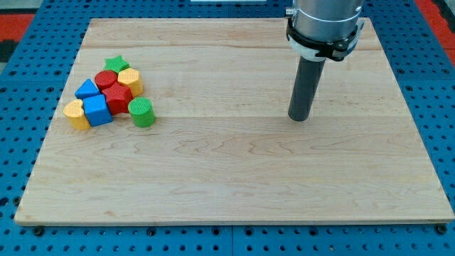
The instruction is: Separate the yellow heart from the group of blocks
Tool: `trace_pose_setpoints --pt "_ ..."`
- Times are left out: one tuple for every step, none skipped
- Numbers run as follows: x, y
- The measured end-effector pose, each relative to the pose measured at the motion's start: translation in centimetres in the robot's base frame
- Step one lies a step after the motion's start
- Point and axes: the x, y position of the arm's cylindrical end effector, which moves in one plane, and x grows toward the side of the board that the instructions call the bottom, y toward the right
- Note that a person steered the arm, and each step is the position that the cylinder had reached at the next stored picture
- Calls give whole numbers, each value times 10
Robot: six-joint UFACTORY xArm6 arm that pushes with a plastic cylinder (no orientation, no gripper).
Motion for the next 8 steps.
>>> trace_pose_setpoints --pt "0 0" --pt "0 -7" --pt "0 -7" --pt "4 -7" --pt "41 -8" --pt "65 -39" --pt "76 -92" --pt "76 -168"
